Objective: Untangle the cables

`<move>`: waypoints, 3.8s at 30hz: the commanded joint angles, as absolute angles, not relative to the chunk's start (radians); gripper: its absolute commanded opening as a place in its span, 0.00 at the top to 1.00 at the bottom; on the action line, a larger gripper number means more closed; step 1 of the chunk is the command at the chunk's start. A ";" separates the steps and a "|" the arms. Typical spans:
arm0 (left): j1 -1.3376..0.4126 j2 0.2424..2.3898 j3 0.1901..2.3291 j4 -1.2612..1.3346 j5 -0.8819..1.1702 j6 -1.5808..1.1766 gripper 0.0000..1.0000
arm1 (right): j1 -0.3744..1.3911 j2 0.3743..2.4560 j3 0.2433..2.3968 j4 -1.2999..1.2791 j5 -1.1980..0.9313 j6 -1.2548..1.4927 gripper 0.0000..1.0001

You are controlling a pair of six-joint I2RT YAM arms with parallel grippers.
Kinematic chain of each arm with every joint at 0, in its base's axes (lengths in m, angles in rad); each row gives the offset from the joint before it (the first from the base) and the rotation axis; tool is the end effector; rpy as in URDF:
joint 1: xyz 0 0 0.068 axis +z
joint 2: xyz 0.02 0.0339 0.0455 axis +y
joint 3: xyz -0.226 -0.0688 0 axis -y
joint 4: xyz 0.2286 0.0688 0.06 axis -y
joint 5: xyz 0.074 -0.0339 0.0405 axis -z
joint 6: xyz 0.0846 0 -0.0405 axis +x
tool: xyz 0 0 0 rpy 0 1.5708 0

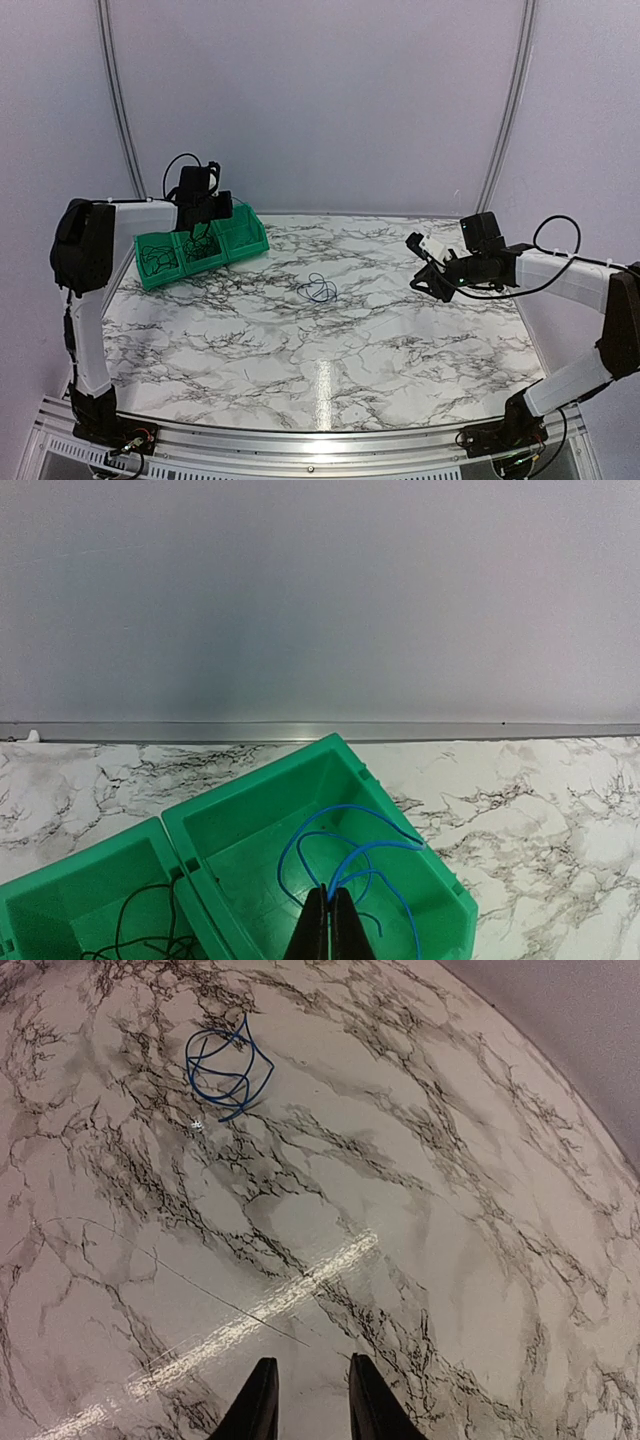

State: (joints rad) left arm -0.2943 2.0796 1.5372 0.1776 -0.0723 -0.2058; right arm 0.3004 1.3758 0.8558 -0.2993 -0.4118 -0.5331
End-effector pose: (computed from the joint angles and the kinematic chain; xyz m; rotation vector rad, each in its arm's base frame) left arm 0.4849 -0.1406 0.1878 0.0376 1.9432 -0.2630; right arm 0.2841 0.1234 0.1630 -1.1170 2.0498 0.3761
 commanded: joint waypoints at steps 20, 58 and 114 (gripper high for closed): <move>-0.294 2.174 1.595 0.080 -0.086 -0.267 1.00 | 0.298 1.374 0.890 -0.293 -0.426 -0.555 0.74; -0.296 2.205 1.715 -0.069 -0.090 -0.277 0.67 | 0.311 1.393 0.891 -0.300 -0.423 -0.564 0.74; -0.655 1.476 0.722 0.458 0.044 -0.200 0.35 | 0.577 2.248 1.899 -0.692 -0.733 -0.308 1.00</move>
